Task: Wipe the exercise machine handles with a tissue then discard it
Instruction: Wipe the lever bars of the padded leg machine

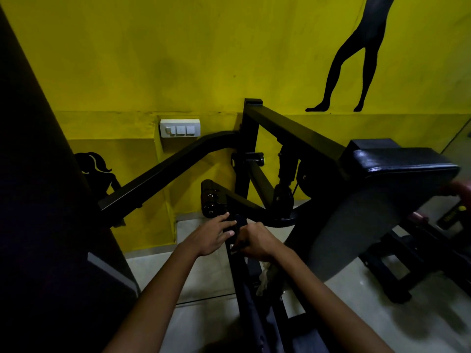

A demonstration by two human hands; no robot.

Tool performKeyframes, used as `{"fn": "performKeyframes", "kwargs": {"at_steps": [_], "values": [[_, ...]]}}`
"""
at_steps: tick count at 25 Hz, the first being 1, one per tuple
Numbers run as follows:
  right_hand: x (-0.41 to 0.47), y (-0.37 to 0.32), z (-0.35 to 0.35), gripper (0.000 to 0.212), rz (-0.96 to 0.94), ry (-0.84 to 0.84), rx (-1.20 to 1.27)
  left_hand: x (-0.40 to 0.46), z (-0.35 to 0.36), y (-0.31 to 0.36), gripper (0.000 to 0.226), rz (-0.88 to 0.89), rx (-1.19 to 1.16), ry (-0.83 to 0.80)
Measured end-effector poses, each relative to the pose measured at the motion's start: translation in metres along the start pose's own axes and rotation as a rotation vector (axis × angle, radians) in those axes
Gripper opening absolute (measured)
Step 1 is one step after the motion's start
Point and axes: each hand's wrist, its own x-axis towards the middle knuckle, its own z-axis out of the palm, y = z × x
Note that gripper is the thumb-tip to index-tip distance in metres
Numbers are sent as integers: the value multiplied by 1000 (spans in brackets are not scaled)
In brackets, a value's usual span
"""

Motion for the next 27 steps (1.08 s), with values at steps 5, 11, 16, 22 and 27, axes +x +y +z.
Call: {"fn": "performKeyframes", "kwargs": {"at_steps": [5,11,16,22,27], "values": [[-20,-8,-2,13,7,-42,40,-16,5,18,44,2,-6,23],[-48,-18,-1,11,22,-111,103,-42,9,34,46,-18,-3,10],[-78,-28,-1,14,55,-159,218,-60,16,52,46,-32,0,1],[-108,-40,-4,17,74,-171,219,-83,22,71,47,-43,27,17],[-129,-48,-4,17,60,-145,201,-99,28,86,49,-69,32,23]]}}
